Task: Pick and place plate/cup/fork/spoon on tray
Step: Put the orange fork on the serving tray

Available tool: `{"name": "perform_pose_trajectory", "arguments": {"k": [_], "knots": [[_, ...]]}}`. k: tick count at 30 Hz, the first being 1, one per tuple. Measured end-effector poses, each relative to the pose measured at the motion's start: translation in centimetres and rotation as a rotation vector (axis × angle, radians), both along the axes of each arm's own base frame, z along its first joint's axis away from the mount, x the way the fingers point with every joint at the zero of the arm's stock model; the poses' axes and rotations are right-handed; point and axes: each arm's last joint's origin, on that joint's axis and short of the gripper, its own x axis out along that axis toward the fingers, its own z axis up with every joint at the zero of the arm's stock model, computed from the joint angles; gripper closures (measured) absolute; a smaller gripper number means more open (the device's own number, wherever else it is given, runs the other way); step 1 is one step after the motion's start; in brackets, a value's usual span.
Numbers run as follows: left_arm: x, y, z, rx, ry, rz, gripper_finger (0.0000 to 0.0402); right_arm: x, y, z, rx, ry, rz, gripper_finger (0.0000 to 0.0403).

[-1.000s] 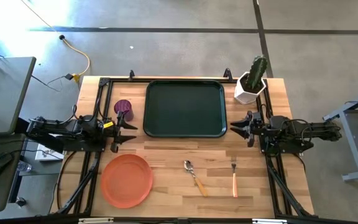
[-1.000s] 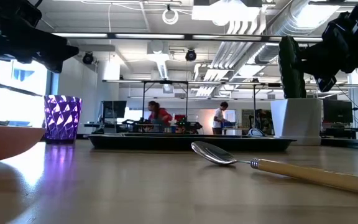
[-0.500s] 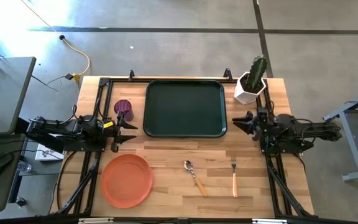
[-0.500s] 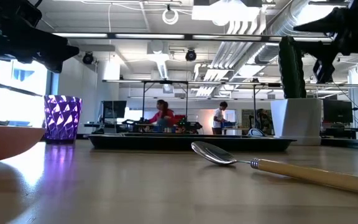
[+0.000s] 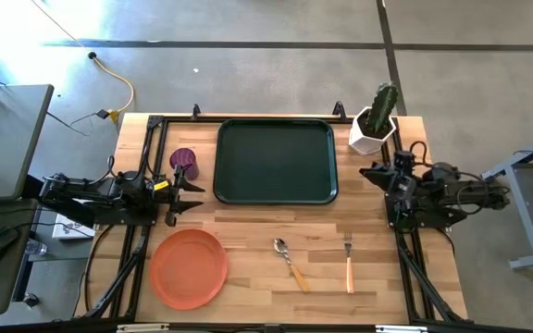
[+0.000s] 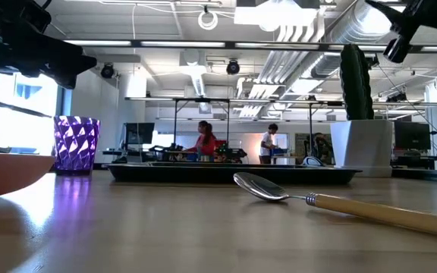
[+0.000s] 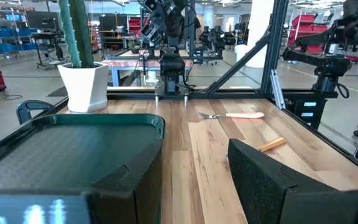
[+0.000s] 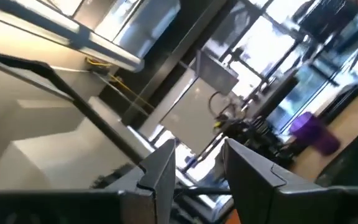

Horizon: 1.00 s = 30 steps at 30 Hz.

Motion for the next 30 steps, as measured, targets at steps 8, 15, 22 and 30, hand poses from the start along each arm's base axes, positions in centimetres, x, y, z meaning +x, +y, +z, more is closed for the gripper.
{"name": "perform_pose_trajectory", "arguments": {"k": [8, 15, 22, 30], "knots": [[0.0, 0.0, 0.0, 0.000, 0.000, 0.000, 0.0232, 0.8, 0.2, 2.7, 0.240, 0.288, 0.130, 0.0276], [0.0, 0.0, 0.0, 0.000, 0.000, 0.000, 0.0232, 3.5, 0.7, 4.0, 0.493, 0.661, 0.208, 0.0276], [0.0, 0.0, 0.0, 0.000, 0.000, 0.000, 0.0232, 6.6, 1.4, 4.6, 0.642, 0.886, 0.254, 0.0276], [0.0, 0.0, 0.0, 0.000, 0.000, 0.000, 0.0232, 8.7, 3.7, 3.8, 0.737, 1.169, 0.250, 0.0276]]}}
